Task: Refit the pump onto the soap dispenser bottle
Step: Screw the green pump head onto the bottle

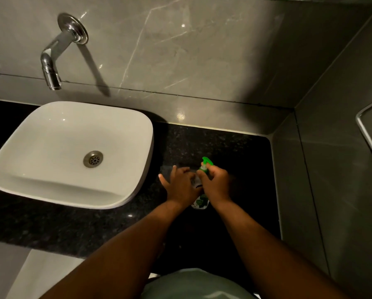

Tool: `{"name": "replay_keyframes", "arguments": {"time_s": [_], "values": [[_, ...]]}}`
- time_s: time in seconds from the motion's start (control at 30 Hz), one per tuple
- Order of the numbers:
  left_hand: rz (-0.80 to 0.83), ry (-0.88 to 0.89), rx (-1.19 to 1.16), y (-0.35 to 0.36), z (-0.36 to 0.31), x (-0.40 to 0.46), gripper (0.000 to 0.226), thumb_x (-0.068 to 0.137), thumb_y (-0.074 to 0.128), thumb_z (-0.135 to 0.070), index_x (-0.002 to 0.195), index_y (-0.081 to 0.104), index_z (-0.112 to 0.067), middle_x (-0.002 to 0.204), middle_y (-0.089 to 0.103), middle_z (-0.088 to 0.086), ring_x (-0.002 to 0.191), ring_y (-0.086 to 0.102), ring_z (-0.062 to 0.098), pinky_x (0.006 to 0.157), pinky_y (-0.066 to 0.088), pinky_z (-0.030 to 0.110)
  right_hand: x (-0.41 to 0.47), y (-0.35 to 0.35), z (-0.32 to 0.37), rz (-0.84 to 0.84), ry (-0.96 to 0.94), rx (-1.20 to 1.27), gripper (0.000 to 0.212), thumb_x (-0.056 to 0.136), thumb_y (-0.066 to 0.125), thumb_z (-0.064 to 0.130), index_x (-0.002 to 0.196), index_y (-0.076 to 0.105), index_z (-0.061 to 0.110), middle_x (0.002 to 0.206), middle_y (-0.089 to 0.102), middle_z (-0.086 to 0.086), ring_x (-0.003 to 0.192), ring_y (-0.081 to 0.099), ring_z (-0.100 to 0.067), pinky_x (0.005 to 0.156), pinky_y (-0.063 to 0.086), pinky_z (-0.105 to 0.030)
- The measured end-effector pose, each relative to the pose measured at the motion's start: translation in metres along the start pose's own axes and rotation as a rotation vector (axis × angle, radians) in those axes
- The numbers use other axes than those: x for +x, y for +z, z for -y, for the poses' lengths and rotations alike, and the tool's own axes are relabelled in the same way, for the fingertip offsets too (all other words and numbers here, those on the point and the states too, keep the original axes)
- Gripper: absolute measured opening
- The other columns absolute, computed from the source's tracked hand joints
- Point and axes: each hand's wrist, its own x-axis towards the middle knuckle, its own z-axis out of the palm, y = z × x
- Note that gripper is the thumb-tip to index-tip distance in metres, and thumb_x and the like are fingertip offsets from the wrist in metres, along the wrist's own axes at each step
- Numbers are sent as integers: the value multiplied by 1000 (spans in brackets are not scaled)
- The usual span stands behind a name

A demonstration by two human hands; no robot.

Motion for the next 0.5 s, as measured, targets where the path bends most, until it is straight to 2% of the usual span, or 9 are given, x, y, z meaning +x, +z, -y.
{"name": "replay_keyframes", "arguments": {"time_s": [0.17, 0.27, 0.33, 0.43, 0.5], "values": [[-18, 4, -16, -1, -1, 0, 39, 70, 68, -55, 104, 66, -37, 141, 46, -2, 145, 14, 25, 104, -17, 66, -6, 1, 6, -64, 37, -57, 16, 78, 68, 33, 84, 69, 18, 82, 71, -2, 76, 66, -15, 75, 57, -42], [-16, 24, -24, -3, 0, -1, 46, 66, 72, -56, 107, 66, -38, 141, 48, -2, 145, 15, 26, 105, -17, 66, -10, -3, 6, -82, 27, -52, 17, 76, 72, 33, 79, 68, 17, 76, 70, -2, 73, 66, -17, 73, 56, -45], [-8, 52, -60, -6, 4, 0, 50, 62, 76, -56, 108, 67, -37, 141, 48, -1, 145, 15, 27, 107, -16, 65, -15, -7, 7, -69, 7, 7, 18, 74, 76, 28, 84, 70, 15, 78, 72, -4, 74, 68, -18, 73, 57, -44], [-31, 106, -156, -7, 6, 2, 39, 63, 77, -48, 101, 67, -41, 138, 49, -1, 145, 15, 26, 107, -23, 58, -23, -18, 7, -16, -1, 94, 38, 70, 81, 21, 104, 69, 10, 96, 75, -8, 89, 70, -20, 81, 57, -37], [-43, 108, -209, -6, 5, 2, 34, 64, 76, -45, 96, 64, -48, 140, 48, -4, 146, 11, 23, 104, -26, 55, -27, -29, 5, 47, -24, 81, 46, 70, 81, 19, 113, 66, 13, 106, 71, 0, 97, 67, -12, 85, 53, -21]]}}
